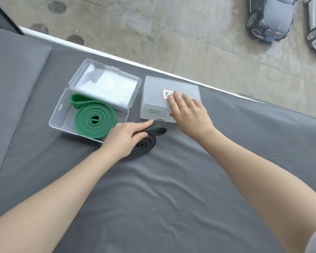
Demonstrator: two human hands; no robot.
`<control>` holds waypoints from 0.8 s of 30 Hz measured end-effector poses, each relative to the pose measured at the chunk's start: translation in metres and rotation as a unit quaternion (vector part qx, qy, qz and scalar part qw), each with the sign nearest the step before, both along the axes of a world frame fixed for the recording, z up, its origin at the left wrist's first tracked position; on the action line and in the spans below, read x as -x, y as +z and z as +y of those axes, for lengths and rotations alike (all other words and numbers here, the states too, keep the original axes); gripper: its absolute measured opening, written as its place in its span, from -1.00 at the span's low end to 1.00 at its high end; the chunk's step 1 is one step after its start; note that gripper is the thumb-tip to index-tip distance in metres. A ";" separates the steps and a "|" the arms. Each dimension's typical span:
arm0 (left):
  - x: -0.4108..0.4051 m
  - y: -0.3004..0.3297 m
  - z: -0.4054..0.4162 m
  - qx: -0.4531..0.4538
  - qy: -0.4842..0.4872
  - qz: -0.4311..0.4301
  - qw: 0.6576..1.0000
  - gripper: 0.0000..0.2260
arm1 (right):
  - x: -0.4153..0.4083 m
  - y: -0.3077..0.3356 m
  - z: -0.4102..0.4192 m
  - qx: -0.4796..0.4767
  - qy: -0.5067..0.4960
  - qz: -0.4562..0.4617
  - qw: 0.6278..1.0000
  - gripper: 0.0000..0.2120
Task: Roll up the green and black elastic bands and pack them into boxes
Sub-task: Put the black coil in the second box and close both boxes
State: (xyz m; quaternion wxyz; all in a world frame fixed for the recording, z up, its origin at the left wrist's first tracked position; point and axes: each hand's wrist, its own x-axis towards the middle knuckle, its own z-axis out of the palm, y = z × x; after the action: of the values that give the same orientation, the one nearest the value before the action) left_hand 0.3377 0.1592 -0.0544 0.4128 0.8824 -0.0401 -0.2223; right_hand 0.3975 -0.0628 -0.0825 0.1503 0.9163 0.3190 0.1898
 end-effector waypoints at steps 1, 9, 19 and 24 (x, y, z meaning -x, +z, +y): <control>-0.001 0.001 -0.001 0.008 0.002 0.002 1.000 -0.68 | -0.002 0.007 -0.001 -0.019 0.006 0.009 1.000 -0.68; -0.006 0.036 -0.011 0.235 0.163 0.146 0.947 -0.77 | -0.007 0.064 0.002 -0.139 -0.070 0.004 0.988 -0.78; -0.032 0.048 -0.034 0.242 0.161 0.210 0.933 -0.79 | -0.017 0.055 0.001 -0.269 -0.241 0.133 0.923 -0.67; -0.032 0.044 -0.036 0.206 0.118 0.219 0.946 -0.79 | 0.031 0.061 0.000 -0.342 -0.071 0.159 0.924 -0.74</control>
State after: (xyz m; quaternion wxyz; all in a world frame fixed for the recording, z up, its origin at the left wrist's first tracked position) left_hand 0.3692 0.1232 -0.0101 0.6073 0.7061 0.1105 -0.3469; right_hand 0.3662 -0.0626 -0.0219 -0.2113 0.9505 0.1885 0.1280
